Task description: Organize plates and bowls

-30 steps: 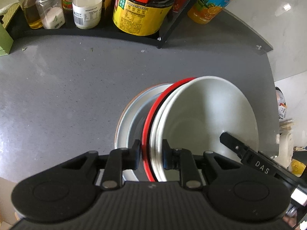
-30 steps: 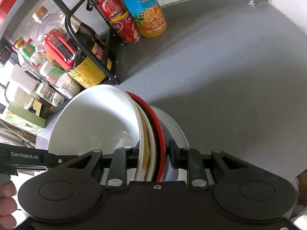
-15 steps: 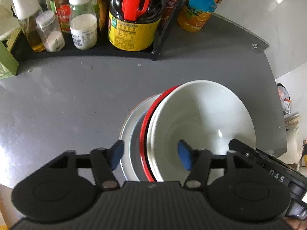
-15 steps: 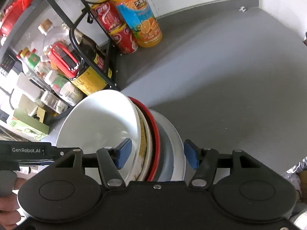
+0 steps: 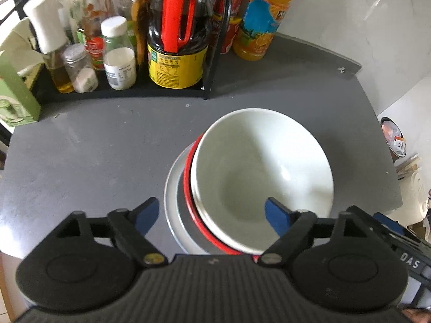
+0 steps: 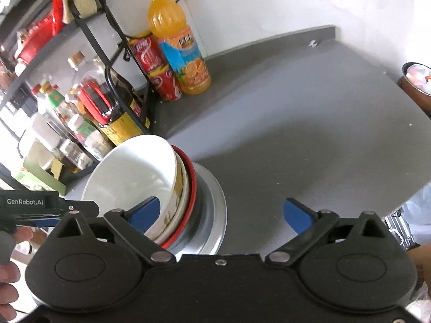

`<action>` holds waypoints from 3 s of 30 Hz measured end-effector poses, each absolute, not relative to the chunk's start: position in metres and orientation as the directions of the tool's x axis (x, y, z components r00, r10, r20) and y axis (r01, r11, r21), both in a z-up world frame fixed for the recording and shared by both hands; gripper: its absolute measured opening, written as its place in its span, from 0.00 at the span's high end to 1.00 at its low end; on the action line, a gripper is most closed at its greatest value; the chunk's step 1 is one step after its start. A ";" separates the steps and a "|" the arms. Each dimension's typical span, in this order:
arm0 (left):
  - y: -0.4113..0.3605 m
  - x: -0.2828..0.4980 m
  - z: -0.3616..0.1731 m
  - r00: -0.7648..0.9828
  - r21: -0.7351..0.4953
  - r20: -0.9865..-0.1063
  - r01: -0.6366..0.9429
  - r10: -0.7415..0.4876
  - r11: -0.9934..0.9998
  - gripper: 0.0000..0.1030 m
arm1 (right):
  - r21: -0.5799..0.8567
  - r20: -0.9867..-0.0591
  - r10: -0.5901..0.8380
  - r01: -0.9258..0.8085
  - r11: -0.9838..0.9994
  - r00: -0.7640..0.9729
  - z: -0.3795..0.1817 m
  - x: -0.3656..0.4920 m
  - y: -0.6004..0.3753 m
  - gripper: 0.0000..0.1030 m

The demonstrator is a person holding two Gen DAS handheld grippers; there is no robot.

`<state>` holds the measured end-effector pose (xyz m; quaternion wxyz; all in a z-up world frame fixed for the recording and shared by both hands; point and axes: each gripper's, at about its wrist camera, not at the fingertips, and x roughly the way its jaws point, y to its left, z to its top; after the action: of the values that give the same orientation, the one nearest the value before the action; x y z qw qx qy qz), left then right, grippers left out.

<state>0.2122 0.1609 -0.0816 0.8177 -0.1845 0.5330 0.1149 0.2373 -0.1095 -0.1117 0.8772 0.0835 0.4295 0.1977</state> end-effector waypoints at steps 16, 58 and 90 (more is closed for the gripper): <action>0.157 0.123 -0.033 0.521 -0.165 -0.852 -0.350 0.045 0.922 0.00 | 0.300 -0.650 0.378 -0.234 0.925 0.659 -0.080 0.146 -0.129 0.00; 0.111 -0.009 0.038 0.656 -0.035 -0.751 -0.154 0.076 0.987 0.00 | 0.227 -0.626 0.246 -0.128 0.965 0.740 -0.017 -0.001 -0.150 0.00; 0.083 -0.049 0.046 0.643 -0.046 -0.763 -0.160 0.069 0.986 0.00 | 0.173 -0.616 0.243 -0.172 0.970 0.750 0.012 -0.028 -0.142 0.00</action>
<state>-0.0493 0.0825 0.0462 0.9047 -0.0545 0.4179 0.0632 -0.0283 -0.1417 0.0123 0.9338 0.0529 0.3359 0.1109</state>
